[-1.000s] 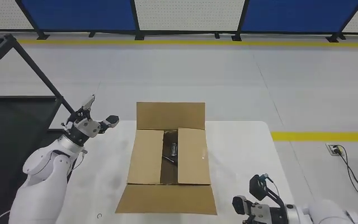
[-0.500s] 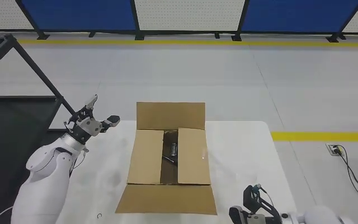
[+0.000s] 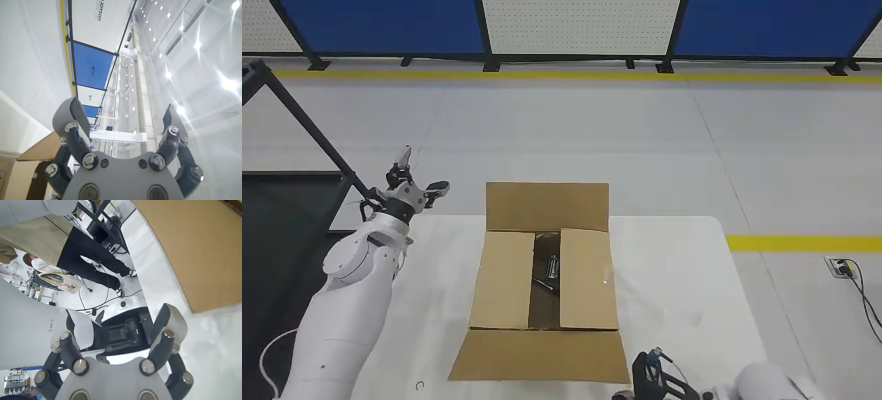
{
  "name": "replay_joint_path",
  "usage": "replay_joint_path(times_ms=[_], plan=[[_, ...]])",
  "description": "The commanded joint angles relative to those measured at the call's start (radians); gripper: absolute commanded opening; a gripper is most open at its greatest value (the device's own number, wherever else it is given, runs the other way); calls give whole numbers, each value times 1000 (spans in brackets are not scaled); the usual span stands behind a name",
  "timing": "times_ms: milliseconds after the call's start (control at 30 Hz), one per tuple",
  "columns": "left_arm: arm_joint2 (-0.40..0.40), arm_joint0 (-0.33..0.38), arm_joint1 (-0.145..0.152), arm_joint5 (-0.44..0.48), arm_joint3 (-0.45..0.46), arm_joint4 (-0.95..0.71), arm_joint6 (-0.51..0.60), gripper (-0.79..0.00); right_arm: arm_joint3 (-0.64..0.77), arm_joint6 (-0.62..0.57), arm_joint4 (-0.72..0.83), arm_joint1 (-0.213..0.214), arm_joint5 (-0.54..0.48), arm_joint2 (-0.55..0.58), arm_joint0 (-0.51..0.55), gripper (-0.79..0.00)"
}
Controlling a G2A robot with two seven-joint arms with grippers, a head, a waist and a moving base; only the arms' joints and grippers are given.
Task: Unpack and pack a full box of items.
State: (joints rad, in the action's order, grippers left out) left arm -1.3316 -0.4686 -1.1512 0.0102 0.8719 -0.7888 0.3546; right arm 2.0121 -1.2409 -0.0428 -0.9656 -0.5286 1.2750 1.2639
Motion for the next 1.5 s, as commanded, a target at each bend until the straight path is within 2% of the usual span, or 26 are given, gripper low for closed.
replay_joint_path(times_ms=[0, 300, 667, 967, 1233, 1467], plan=[[28, 42, -10, 5, -67, 17, 12, 0, -11, 42, 7, -4, 11, -22, -29, 0], [106, 150, -39, 45, -241, 77, 165, 0, -72, 160, 53, -19, 77, -70, -133, 0], [212, 253, -98, 119, -411, 169, 210, 0, -108, 173, 71, -23, 111, -103, -185, 0], [249, 315, -139, 157, -521, 187, 264, 0, -103, 175, 68, -21, 133, -110, -197, 0], [238, 332, -146, 211, -568, 180, 368, 0, -102, 191, 65, -21, 163, -114, -213, 0], [204, 315, -134, 260, -546, 149, 455, 0, -118, 262, 70, -27, 220, -119, -239, 0]])
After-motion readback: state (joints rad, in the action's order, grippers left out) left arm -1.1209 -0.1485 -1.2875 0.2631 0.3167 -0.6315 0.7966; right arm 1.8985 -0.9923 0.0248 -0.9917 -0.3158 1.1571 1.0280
